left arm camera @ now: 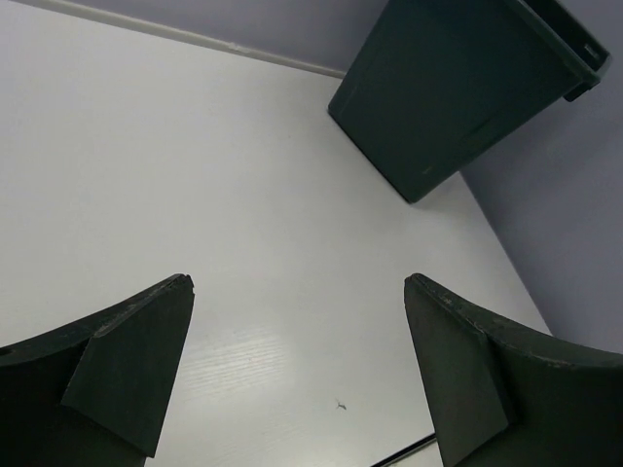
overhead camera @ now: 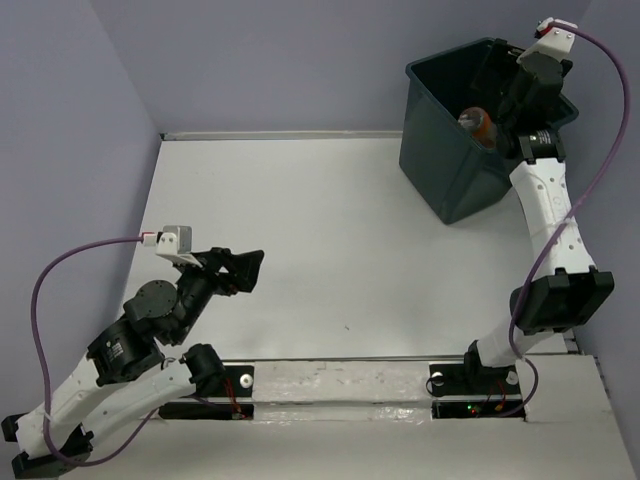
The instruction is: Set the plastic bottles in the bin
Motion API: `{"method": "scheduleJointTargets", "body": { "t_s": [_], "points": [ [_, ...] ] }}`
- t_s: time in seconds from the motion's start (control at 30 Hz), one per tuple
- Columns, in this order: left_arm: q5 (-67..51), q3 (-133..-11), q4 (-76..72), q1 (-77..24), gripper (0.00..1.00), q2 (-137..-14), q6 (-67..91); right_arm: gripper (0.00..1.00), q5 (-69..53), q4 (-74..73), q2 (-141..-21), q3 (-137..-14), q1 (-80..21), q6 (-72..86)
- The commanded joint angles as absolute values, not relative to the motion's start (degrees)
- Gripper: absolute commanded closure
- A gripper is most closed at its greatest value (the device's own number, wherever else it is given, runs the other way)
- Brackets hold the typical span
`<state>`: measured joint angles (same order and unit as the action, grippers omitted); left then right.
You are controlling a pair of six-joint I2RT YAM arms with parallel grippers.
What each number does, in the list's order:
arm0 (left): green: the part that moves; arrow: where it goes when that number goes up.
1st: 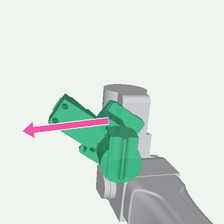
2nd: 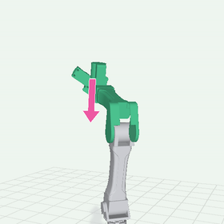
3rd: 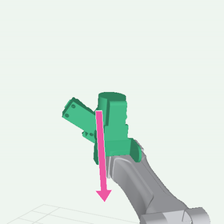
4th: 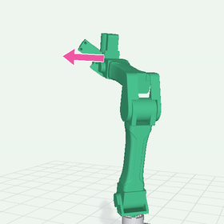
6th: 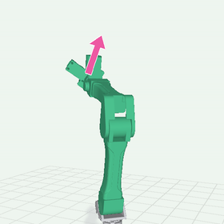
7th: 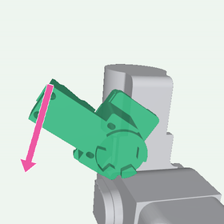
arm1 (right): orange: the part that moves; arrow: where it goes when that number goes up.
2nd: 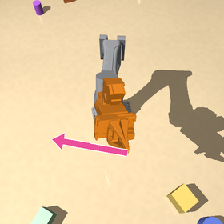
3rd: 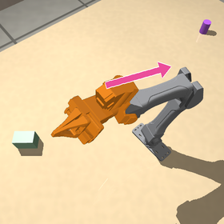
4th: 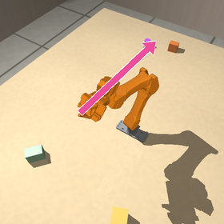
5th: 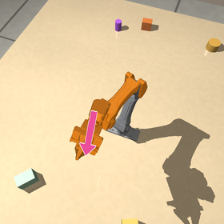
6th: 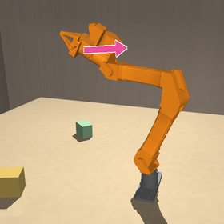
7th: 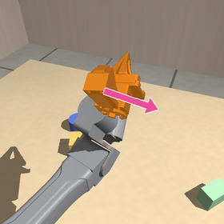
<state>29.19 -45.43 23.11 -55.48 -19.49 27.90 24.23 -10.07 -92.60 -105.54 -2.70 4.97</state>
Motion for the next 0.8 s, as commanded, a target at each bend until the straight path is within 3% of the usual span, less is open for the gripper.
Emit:
{"method": "scheduleJointTargets", "body": {
  "t_s": [0.0,0.13,0.17,0.37,0.5,0.67,0.77],
  "points": [
    [29.2,-46.1,20.5,-55.6,0.01,-22.1,26.5,0.0,12.0,-9.9,-82.4,-110.1,-3.0,14.0],
    [26.5,-46.0,16.7,-55.6,0.01,-23.2,25.8,0.0,-10.8,-3.8,-72.7,-101.4,-3.6,23.0],
    [25.8,-46.3,16.0,-55.6,0.01,-24.1,25.8,0.0,-20.4,-1.0,-68.1,-93.8,-4.5,25.2],
    [23.6,-50.9,12.2,-55.6,0.01,-26.7,25.1,0.0,-42.5,19.5,-53.1,-68.8,-5.9,40.0],
    [22.2,-51.6,7.2,-55.6,0.01,-27.0,23.8,0.0,-47.7,25.1,-42.2,-52.0,-5.9,44.7],
    [18.6,-51.7,2.8,-55.7,0.01,-29.7,23.0,0.0,-45.3,17.4,-30.9,-44.0,-5.9,43.0],
    [19.5,-53.8,0.9,-55.7,0.01,-33.4,22.5,0.0,-40.4,12.3,-29.0,-47.3,-5.9,38.2]
  ]
}}
